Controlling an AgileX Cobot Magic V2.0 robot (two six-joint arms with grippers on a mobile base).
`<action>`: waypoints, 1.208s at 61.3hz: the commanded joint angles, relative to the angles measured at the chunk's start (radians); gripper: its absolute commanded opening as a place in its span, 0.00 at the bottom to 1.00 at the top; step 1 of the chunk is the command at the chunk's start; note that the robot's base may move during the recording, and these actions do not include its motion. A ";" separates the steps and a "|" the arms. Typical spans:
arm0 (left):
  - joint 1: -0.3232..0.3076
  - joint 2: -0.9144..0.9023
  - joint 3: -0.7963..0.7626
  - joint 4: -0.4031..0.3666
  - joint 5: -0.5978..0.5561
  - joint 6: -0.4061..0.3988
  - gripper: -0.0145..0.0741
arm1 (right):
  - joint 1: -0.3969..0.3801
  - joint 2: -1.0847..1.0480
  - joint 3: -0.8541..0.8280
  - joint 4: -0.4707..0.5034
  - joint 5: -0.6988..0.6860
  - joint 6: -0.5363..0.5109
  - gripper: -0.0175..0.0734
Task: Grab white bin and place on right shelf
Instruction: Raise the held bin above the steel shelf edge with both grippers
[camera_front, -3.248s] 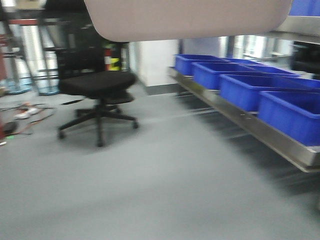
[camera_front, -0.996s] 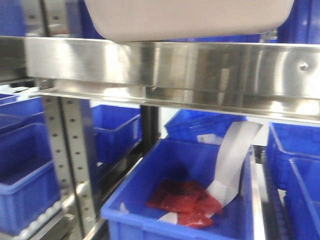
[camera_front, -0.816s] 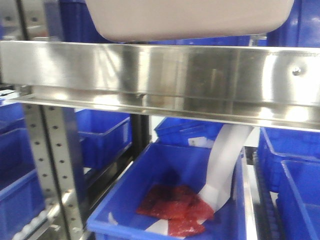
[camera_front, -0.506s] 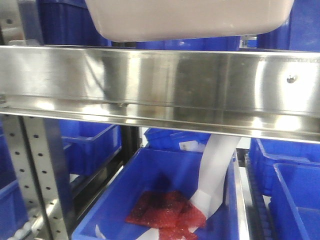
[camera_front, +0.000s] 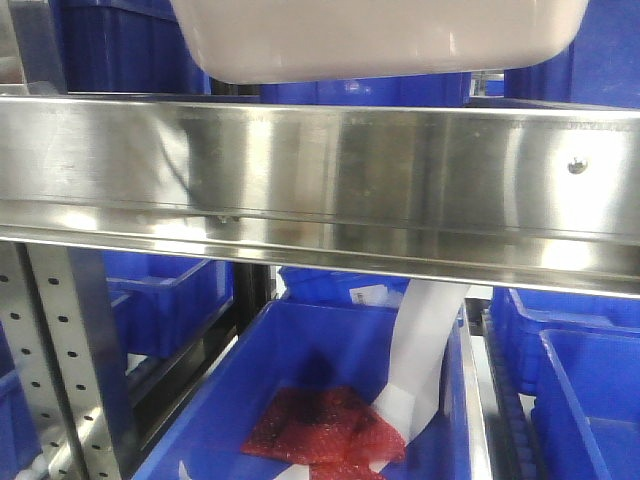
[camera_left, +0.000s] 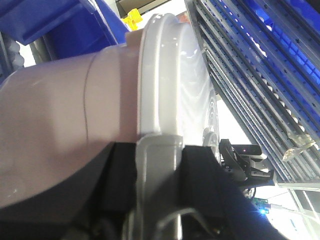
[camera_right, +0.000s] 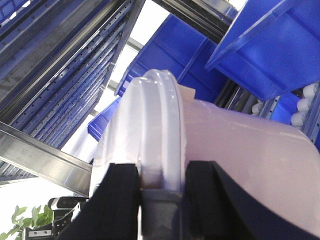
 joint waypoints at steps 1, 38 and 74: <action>-0.020 -0.054 -0.037 -0.093 0.180 0.025 0.02 | 0.008 -0.043 -0.029 0.139 0.049 0.000 0.26; -0.020 -0.054 -0.037 -0.093 0.180 0.025 0.02 | 0.008 -0.043 -0.029 0.139 0.049 0.000 0.26; -0.020 -0.054 -0.037 -0.107 0.175 0.025 0.02 | 0.009 -0.043 -0.029 0.139 0.067 0.000 0.26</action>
